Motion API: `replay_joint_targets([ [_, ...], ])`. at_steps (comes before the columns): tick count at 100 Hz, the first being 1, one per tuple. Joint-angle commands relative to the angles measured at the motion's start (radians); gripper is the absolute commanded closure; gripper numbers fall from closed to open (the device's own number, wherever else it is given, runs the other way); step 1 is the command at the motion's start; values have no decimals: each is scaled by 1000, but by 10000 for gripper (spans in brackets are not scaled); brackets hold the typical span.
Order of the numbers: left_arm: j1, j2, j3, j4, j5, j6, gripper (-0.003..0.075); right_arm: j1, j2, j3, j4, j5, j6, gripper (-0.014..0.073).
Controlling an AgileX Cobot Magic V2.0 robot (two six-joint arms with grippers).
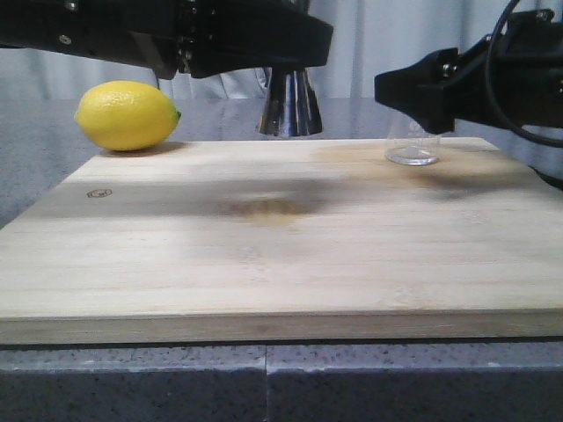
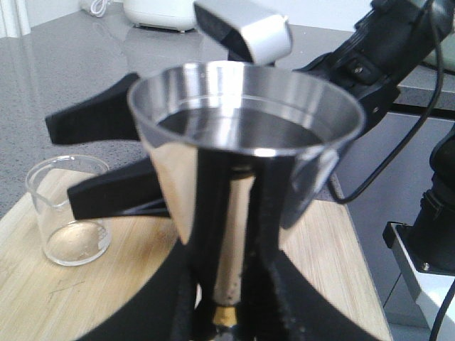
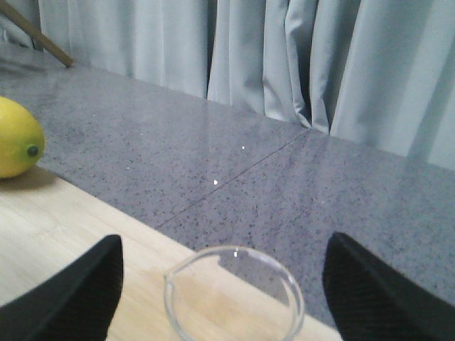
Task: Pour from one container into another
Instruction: 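Open the right gripper and lift it off the beaker, then lower the filled steel jigger onto the board with the left gripper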
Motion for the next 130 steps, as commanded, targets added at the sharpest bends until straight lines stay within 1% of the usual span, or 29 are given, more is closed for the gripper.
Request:
replay_joint_targets([
  [1, 3, -50, -25, -74, 57, -6, 738, -5, -73, -22, 6, -87, -1, 65],
  [44, 11, -48, -25, -90, 50, 54, 738, -5, -252, -22, 6, -79, 22, 66],
  [57, 49, -48, -25, -97, 68, 55, 738, -5, -282, -22, 6, -71, 32, 66],
  [67, 92, -48, -25, -108, 114, 57, 739, -5, -296, -22, 6, -55, 32, 66],
  [83, 131, -48, -22, -102, 114, 64, 738, -5, -302, -22, 6, -37, 32, 66],
  [101, 142, -48, 28, -106, 114, 111, 738, -5, -302, -22, 6, -35, 32, 66],
  [117, 142, -48, 97, -148, 114, 183, 738, -5, -302, -22, 6, -31, 32, 66],
  [130, 142, -48, 126, -148, 114, 207, 738, -5, -302, -22, 6, -27, 32, 66],
])
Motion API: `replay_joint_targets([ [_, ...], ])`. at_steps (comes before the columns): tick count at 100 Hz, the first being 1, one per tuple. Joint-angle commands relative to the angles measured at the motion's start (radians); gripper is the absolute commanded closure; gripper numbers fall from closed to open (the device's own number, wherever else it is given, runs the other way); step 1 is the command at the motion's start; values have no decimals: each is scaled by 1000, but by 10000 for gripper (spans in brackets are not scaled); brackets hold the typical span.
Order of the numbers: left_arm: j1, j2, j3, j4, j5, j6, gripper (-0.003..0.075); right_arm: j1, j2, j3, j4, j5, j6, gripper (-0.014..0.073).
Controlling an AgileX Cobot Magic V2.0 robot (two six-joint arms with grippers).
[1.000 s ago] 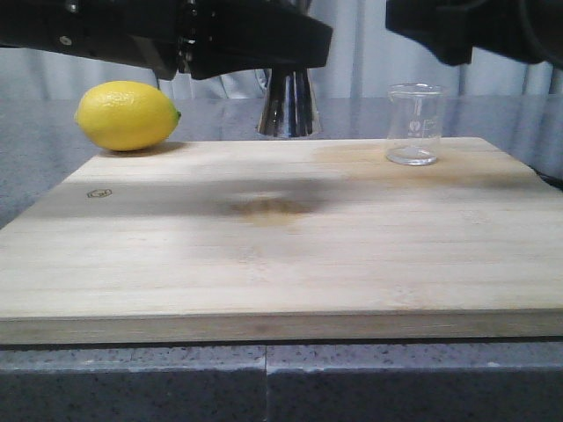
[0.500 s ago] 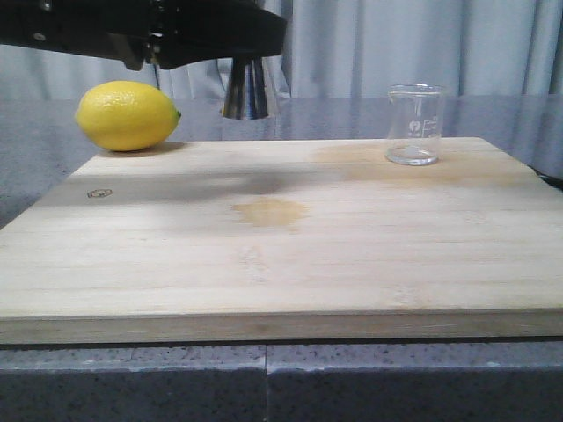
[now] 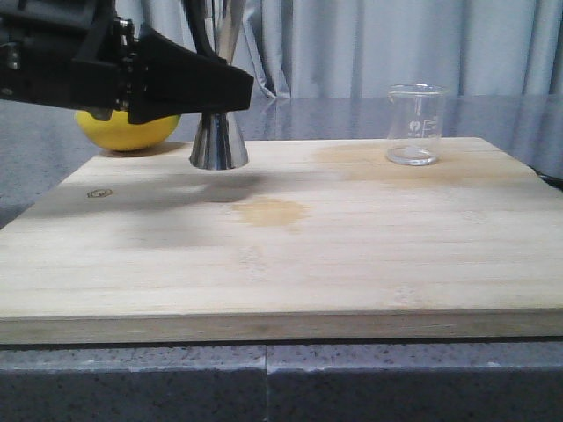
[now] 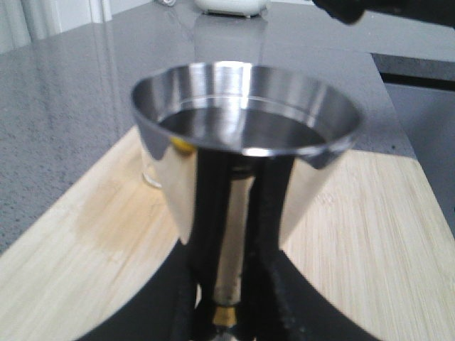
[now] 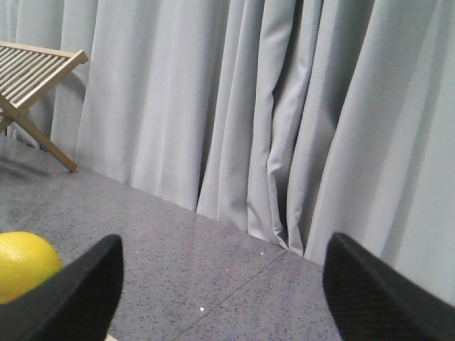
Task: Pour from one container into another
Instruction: 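Lower the filled steel jigger onto the board with the left gripper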
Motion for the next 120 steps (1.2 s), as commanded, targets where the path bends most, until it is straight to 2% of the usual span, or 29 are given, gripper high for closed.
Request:
replay_joint_targets([
  [1, 2, -48, -3, -98, 118, 23, 739, -5, -27, -22, 12, -63, 3, 66],
  [40, 5, -42, 9, -98, 118, 50, 739, 5, -27, -22, 12, -61, 3, 66],
  [67, 51, -26, 9, -98, 118, 50, 739, 5, -27, -22, 12, -56, 3, 66],
  [120, 51, 19, 9, -98, 118, 50, 739, 5, -27, -22, 12, -42, 3, 66],
])
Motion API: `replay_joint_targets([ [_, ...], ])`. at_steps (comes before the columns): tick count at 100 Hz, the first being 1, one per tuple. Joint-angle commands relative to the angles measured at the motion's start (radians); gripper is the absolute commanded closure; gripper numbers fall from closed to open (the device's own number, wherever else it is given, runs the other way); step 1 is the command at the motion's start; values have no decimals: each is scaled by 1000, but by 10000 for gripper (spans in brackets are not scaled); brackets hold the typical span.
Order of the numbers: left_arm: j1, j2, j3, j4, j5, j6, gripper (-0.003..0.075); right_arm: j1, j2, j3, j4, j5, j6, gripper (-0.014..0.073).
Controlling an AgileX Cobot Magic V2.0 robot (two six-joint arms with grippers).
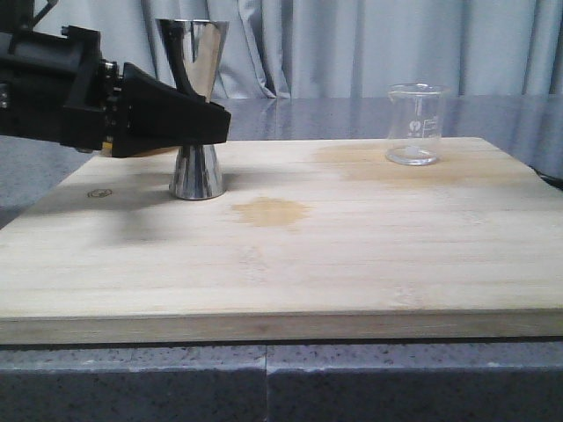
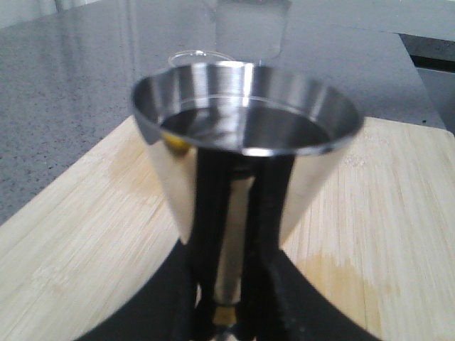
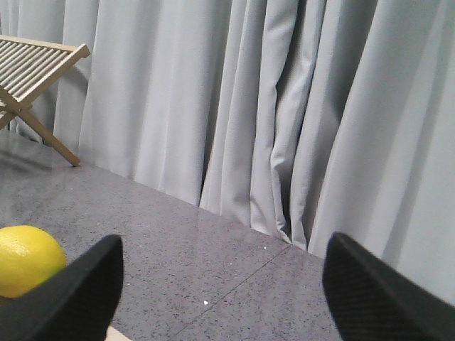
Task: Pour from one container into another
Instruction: 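Lower the filled steel jigger onto the board with the left gripper, then open the left gripper and withdraw it upward from the jigger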
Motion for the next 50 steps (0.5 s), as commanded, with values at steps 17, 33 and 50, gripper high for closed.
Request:
replay_joint_targets([
  [17, 2, -24, -21, -85, 119, 2, 739, -1, -27, -22, 12, -49, 1, 66],
  [33, 2, -24, -21, -85, 119, 2, 739, -1, -27, -22, 12, -49, 1, 66],
  [50, 2, -24, -21, -85, 119, 2, 739, -1, -27, -22, 12, -49, 1, 66],
])
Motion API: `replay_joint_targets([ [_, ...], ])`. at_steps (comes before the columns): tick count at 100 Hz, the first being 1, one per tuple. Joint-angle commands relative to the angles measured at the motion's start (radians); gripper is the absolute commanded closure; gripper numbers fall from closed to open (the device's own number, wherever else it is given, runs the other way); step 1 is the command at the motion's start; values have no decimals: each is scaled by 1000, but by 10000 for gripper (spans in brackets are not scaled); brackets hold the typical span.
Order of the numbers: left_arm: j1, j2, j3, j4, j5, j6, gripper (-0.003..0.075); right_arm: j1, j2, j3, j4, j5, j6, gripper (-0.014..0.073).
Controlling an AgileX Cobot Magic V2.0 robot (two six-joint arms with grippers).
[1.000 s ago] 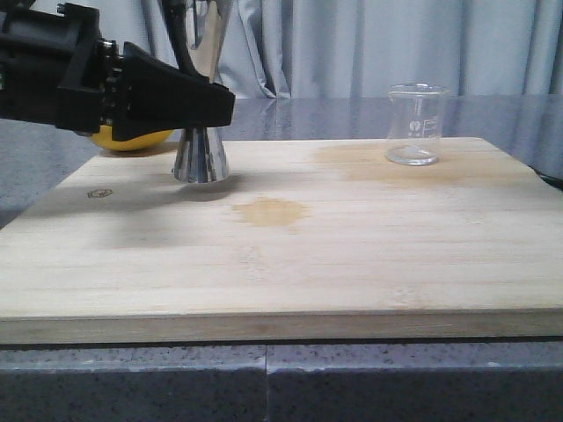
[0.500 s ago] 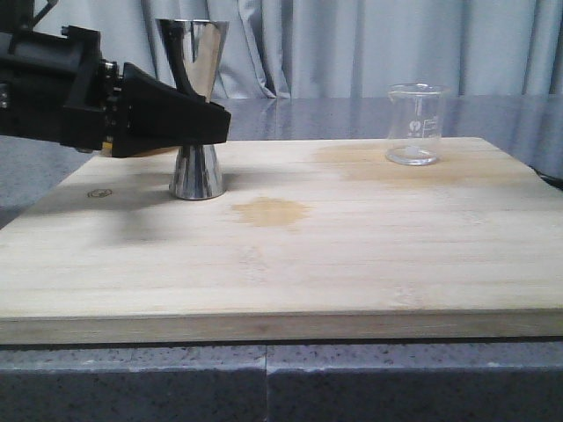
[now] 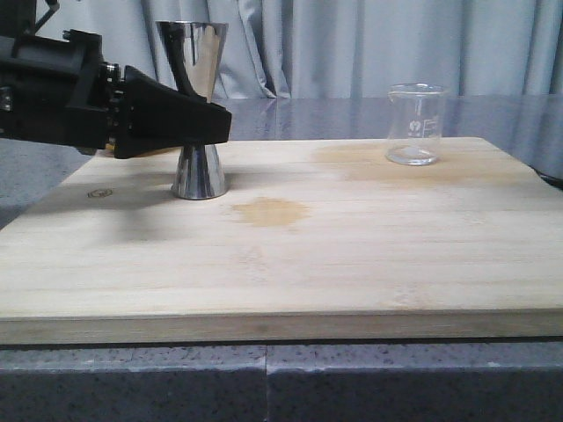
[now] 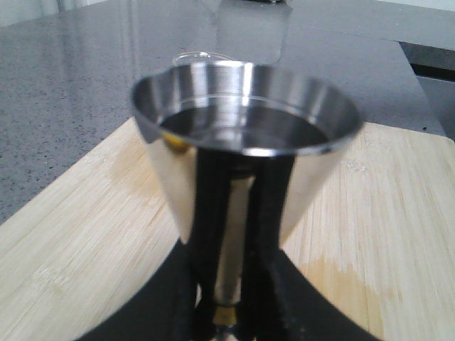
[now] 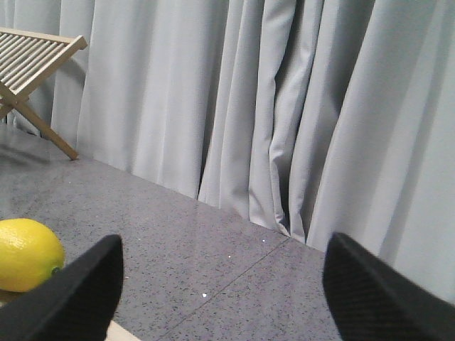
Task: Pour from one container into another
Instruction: 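Open the left gripper and withdraw it upward from the jigger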
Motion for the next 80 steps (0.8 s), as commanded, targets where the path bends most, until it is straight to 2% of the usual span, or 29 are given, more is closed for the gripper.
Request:
replay_joint_targets([
  [1, 2, -35, -21, -73, 107, 2, 739, -1, -27, -22, 12, -67, 1, 66],
  [80, 2, -35, -21, -42, 107, -4, 737, -1, -27, -22, 12, -67, 1, 66],
])
